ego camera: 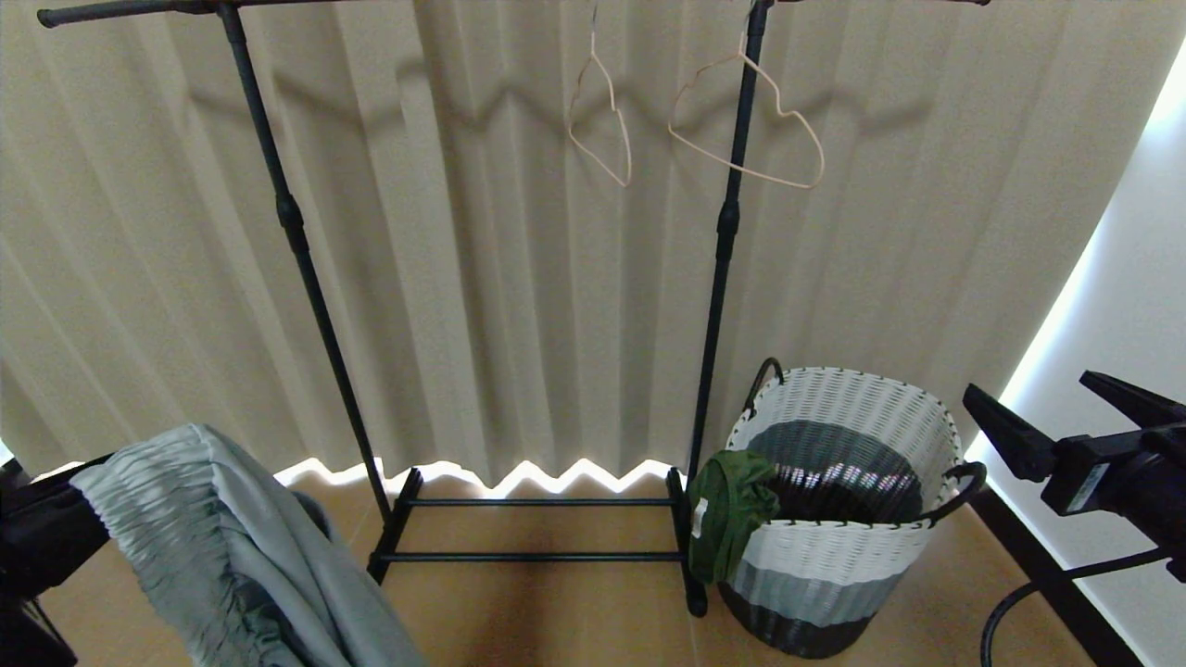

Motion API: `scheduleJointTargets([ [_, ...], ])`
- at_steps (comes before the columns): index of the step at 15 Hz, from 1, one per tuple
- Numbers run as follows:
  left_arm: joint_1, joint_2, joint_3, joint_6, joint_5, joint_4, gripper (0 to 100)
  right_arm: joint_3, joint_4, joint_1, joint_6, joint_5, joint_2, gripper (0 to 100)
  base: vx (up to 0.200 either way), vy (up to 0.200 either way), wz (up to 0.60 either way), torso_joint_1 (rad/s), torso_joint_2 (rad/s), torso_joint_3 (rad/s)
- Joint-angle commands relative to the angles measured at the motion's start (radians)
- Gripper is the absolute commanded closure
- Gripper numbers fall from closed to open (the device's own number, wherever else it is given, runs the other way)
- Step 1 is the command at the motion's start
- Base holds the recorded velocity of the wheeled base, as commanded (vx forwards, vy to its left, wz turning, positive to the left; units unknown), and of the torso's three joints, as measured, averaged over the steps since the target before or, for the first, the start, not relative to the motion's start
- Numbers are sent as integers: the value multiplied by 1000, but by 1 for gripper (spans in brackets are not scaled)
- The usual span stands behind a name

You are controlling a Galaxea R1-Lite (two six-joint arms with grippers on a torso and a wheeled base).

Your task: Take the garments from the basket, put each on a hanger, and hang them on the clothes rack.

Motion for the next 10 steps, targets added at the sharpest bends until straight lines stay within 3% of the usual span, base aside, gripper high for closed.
scheduleJointTargets([
  [1,-7,47,13,-12,0,-22,100,8,0,7,0,0,4,0,0,0,0,0,0,0],
  [6,-13,53,25,-38,-1,-45,100,8,0,7,0,0,11,0,0,0,0,0,0,0],
  [10,-30,52,28,-38,-1,-45,100,8,0,7,0,0,9,0,200,0,0,5,-1,4],
])
